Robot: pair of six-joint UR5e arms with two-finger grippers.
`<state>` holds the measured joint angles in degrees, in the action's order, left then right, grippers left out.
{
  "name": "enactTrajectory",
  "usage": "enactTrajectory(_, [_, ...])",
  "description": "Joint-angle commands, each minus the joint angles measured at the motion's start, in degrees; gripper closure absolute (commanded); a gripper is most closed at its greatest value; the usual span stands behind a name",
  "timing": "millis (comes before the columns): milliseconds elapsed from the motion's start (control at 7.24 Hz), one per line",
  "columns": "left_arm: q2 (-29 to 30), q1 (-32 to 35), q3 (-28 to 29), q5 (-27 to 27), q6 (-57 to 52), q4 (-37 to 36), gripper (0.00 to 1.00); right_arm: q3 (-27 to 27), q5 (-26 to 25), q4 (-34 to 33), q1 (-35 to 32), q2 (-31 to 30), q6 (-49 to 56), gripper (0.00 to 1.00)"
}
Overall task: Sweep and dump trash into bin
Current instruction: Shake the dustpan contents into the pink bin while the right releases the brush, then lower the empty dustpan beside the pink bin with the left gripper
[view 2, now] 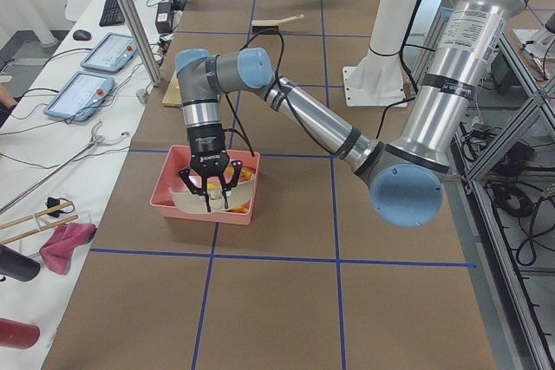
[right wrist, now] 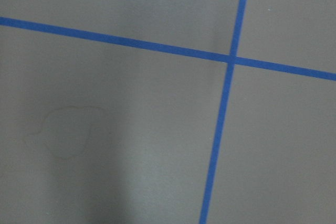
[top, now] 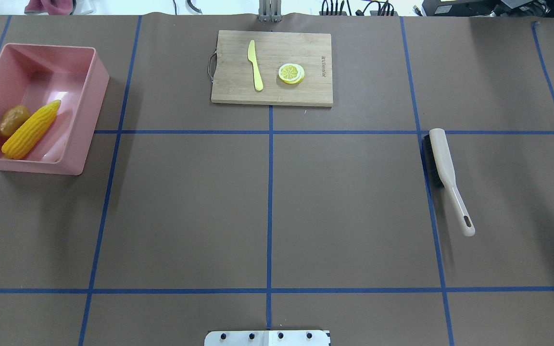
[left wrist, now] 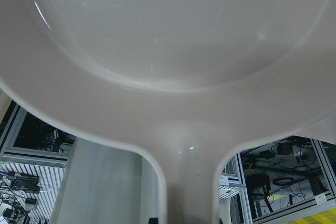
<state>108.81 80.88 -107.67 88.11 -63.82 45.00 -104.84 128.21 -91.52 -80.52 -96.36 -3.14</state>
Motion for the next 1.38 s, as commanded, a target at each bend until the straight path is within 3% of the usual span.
enactTrajectory(0, [2.37, 0.33, -2.19, 1.79, 2.37, 3.22, 1.00, -0.10, 0.37, 0.03, -6.03, -3.64, 5.16, 0.00])
enactTrajectory(276, [3.16, -0.55, -2.02, 13.80, 4.22, 11.04, 1.00, -0.10, 0.46, 0.03, -7.28, -4.71, 5.16, 0.00])
enactTrajectory(553, [5.61, -8.24, -1.41, 22.85, 5.45, 17.21, 1.00, -0.01, 0.29, 0.03, -7.37, -4.71, 5.08, 0.00])
enactTrajectory(967, [6.77, -20.38, -1.14, 28.68, 18.86, 23.73, 1.00, 1.29, 0.02, 0.12, -7.28, -4.27, 4.47, 0.00])
enactTrajectory(1243, [6.60, -26.80, -0.97, 29.23, 24.23, 28.11, 1.00, 1.22, 0.29, 0.03, -7.28, -3.92, 4.20, 0.00])
